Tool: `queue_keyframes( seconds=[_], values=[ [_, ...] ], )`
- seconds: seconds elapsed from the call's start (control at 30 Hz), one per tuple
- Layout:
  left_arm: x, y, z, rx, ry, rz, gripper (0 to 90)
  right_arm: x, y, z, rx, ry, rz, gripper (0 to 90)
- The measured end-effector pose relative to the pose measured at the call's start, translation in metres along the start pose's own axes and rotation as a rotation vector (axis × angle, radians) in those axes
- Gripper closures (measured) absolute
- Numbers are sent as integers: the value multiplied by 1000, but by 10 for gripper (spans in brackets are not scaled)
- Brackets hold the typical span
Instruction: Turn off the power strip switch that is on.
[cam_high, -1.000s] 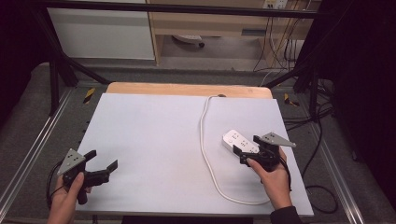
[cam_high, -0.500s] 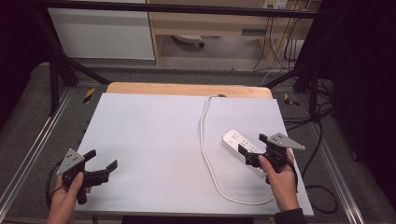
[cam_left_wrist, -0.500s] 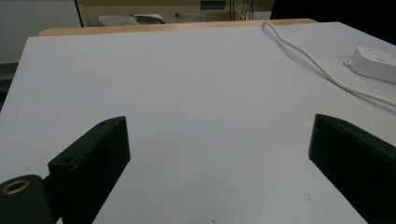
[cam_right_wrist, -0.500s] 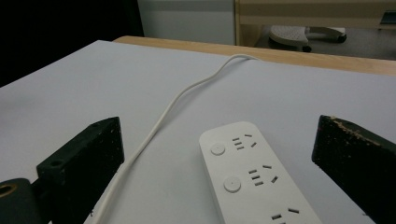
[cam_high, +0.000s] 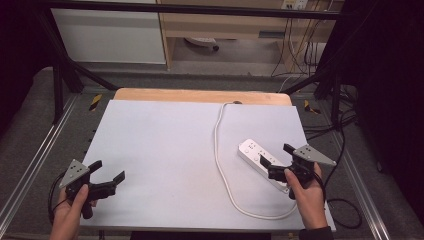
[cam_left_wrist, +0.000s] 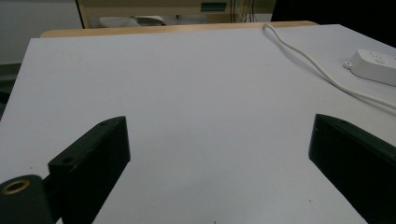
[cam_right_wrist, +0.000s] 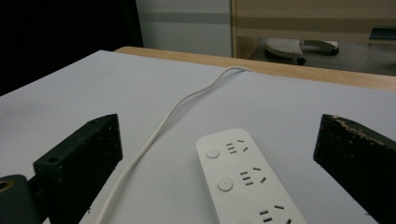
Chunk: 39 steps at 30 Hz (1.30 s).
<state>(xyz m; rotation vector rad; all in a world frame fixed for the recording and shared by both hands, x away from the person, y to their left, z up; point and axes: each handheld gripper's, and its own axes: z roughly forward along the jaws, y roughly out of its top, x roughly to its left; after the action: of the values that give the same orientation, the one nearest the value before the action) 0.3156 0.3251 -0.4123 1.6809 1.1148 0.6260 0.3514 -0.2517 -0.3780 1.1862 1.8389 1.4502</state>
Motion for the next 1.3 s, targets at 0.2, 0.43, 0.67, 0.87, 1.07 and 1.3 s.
queue_keyframes(
  seconds=[0.2, 0.43, 0.67, 0.87, 1.07, 1.3],
  values=[
    [0, 0, 0, 0, 0, -2, 53, -1, 2, -9, -13, -1, -10, 18],
    [0, 0, -1, -4, 1, -3, 52, -6, 0, -20, -16, -17, -5, 20],
    [0, 0, -1, -4, -1, -3, 52, -16, -5, -30, -14, -39, 6, 21],
    [0, 0, -1, -7, 0, -5, 52, -24, -8, -36, -14, -56, 12, 23],
    [0, 0, -1, -4, 0, -5, 52, -30, -13, -36, -2, -67, 18, 24],
    [0, 0, -1, -4, -1, -3, 52, -38, -24, -33, 37, -84, 20, 28]
  ],
)
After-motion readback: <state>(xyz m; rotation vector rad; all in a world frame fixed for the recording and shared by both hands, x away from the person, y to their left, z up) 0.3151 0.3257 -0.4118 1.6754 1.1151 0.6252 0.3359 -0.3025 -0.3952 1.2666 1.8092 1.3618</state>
